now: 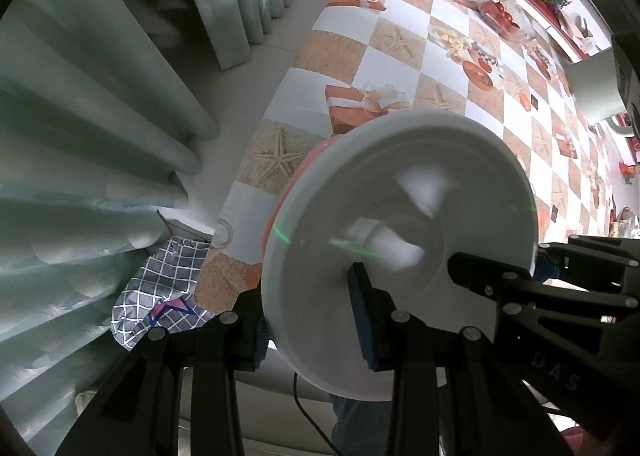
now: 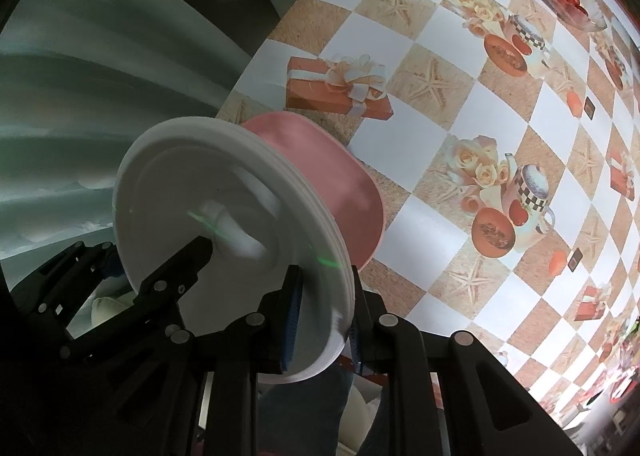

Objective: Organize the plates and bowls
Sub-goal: 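Lift the whole stack with both grippers and carry it toward the curtain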

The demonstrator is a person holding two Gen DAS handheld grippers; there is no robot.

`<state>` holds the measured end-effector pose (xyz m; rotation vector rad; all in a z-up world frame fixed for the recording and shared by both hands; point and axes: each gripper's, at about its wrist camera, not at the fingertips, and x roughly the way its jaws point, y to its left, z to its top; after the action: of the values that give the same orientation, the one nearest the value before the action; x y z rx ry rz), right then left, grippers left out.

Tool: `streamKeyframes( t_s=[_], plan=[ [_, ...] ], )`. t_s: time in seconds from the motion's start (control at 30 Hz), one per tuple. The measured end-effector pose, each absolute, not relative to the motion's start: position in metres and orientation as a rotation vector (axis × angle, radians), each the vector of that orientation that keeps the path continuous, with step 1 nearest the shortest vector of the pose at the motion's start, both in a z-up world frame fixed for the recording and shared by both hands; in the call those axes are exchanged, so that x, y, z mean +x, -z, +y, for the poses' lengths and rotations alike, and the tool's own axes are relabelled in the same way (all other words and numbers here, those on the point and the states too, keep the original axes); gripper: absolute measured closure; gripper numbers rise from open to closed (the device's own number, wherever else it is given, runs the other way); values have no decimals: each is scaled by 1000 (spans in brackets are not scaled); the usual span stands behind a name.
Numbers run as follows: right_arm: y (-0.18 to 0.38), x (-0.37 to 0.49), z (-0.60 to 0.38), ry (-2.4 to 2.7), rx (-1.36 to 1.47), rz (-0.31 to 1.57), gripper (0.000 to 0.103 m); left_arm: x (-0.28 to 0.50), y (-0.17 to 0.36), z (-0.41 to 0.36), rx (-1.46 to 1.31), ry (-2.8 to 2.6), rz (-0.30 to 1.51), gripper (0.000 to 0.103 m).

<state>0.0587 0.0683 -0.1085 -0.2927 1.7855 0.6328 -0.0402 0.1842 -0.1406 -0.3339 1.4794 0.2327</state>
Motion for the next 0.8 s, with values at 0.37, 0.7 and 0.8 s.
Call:
streamKeyframes(
  t_s=[0.37,0.7,0.8],
  plan=[
    [114,57,66,-634,-290,1799,80,-39,150,184,-330,-241,1496,65],
    [117,56,68,-630,-300,1810,80,-38,156,185,-326,-235,1511,65],
    [120,55,68,-632,-298,1813,80,-37,158,185,-321,-235,1512,65]
  ],
)
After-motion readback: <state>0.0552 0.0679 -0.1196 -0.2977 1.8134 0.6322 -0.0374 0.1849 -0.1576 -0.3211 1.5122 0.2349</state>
